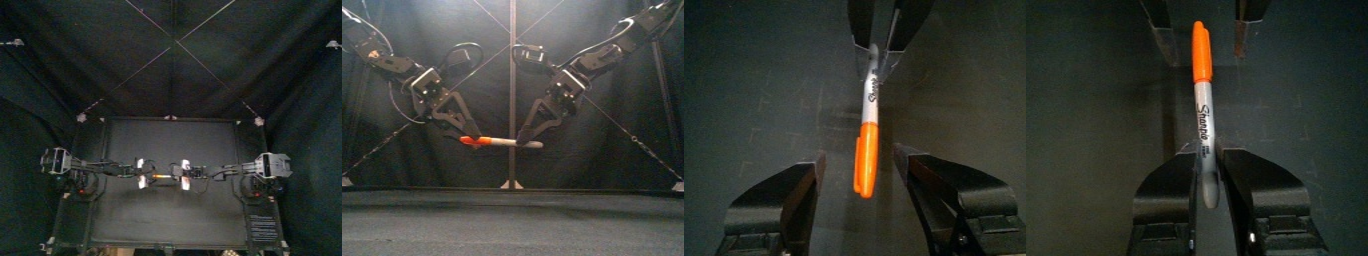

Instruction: Uncap the pen

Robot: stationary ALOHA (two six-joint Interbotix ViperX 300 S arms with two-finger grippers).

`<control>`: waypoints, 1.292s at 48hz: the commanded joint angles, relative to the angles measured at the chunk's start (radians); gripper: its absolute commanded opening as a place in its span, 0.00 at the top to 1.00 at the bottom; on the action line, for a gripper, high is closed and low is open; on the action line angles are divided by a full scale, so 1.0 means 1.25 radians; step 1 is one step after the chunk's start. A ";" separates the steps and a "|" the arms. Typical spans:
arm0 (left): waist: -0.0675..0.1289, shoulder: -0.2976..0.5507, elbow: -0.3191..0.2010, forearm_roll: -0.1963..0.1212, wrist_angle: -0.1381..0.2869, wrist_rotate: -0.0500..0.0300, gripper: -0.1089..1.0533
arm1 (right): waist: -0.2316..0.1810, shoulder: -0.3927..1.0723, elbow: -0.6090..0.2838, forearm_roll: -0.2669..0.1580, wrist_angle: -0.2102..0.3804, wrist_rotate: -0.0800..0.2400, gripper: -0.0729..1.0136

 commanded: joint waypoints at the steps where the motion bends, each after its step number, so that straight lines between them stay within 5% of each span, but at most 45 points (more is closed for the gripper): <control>1: 0.004 0.012 -0.023 0.005 -0.001 0.0012 0.18 | -0.001 -0.028 -0.007 -0.001 -0.007 0.000 0.44; 18: 0.004 0.010 -0.026 0.029 0.002 0.0012 0.46 | -0.002 -0.029 0.015 0.002 -0.007 0.001 0.44; 31: 0.004 -0.034 0.012 0.052 0.034 0.0012 0.46 | -0.009 -0.091 0.093 0.015 -0.025 0.001 0.44; 48: 0.009 -0.136 0.079 0.094 0.040 0.0012 0.46 | -0.058 -0.256 0.280 0.063 -0.150 0.000 0.44; 62: 0.033 -0.204 0.118 0.108 0.040 0.0012 0.46 | -0.077 -0.334 0.333 0.058 -0.157 -0.001 0.44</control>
